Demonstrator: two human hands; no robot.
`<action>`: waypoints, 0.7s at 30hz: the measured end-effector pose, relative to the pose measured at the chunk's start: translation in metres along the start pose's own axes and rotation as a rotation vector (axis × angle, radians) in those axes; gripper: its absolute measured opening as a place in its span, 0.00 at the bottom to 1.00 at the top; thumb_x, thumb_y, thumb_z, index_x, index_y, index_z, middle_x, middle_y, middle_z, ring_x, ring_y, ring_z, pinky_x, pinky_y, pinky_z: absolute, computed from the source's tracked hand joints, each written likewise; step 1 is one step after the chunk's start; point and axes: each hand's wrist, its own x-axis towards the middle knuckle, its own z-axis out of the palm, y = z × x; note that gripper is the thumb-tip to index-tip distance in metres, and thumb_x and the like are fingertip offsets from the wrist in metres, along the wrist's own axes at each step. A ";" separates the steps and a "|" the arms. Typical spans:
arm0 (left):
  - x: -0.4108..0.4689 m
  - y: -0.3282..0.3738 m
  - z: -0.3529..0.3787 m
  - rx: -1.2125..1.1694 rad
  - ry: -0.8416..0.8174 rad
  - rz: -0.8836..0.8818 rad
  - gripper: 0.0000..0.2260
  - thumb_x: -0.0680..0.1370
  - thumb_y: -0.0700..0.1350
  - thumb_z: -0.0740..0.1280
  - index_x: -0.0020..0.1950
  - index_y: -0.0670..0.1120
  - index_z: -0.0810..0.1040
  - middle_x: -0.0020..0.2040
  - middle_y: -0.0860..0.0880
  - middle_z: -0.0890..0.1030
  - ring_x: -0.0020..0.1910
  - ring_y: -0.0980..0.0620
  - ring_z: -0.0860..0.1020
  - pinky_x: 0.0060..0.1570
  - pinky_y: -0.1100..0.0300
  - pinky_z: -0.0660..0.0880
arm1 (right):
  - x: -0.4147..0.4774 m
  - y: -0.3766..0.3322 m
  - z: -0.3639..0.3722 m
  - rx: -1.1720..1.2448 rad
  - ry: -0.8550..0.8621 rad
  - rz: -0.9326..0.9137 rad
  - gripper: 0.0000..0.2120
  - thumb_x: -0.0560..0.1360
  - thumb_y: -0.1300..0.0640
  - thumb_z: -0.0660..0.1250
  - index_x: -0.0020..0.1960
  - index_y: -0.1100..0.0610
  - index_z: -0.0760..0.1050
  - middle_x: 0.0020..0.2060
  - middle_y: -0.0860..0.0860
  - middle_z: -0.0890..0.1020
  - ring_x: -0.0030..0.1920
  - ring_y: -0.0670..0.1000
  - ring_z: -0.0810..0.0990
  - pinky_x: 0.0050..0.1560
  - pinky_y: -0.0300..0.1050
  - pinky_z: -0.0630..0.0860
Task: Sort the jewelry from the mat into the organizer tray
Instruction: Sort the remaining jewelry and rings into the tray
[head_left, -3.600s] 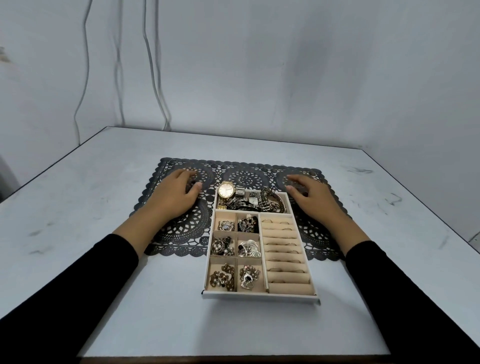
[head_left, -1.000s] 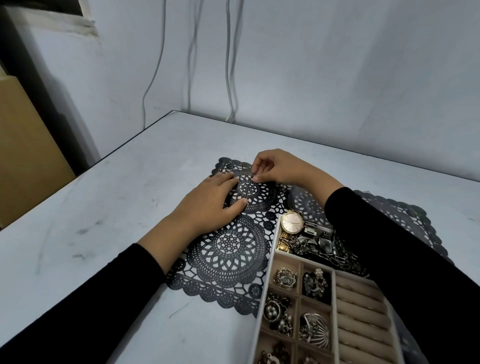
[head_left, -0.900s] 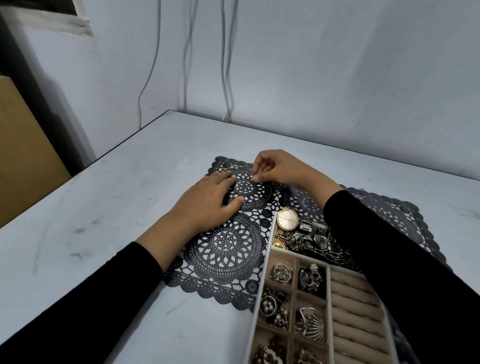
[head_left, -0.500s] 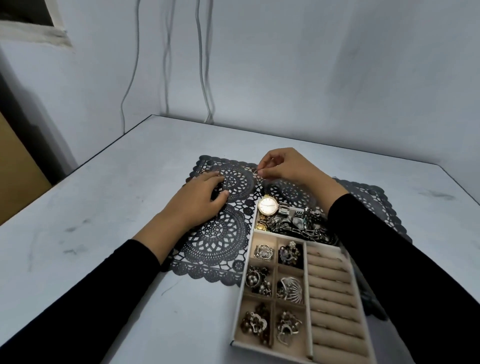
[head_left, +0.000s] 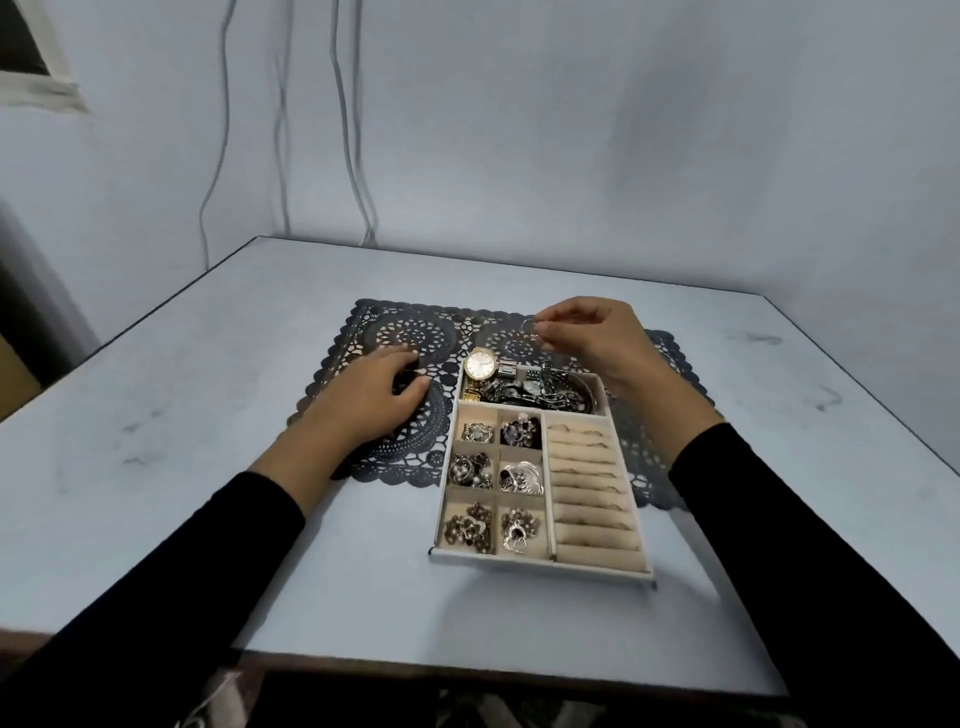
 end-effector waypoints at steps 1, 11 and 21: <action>-0.003 0.001 0.000 0.004 0.000 -0.001 0.23 0.81 0.55 0.60 0.74 0.48 0.69 0.76 0.50 0.66 0.74 0.49 0.65 0.71 0.52 0.62 | -0.007 -0.001 -0.001 0.016 0.010 -0.009 0.08 0.69 0.66 0.73 0.48 0.63 0.81 0.43 0.59 0.85 0.39 0.50 0.83 0.45 0.44 0.81; -0.033 0.011 0.005 -0.007 0.005 0.015 0.22 0.81 0.53 0.61 0.74 0.47 0.69 0.76 0.49 0.66 0.74 0.48 0.66 0.71 0.53 0.63 | -0.067 -0.007 -0.009 0.193 0.048 -0.093 0.12 0.70 0.69 0.72 0.53 0.70 0.78 0.44 0.60 0.83 0.41 0.51 0.83 0.44 0.37 0.80; -0.054 0.020 0.008 0.017 -0.027 0.043 0.24 0.81 0.54 0.60 0.75 0.47 0.67 0.77 0.49 0.63 0.75 0.47 0.64 0.73 0.50 0.62 | -0.113 0.011 -0.024 0.215 0.058 -0.149 0.08 0.70 0.68 0.72 0.49 0.64 0.81 0.41 0.57 0.84 0.43 0.51 0.83 0.48 0.39 0.81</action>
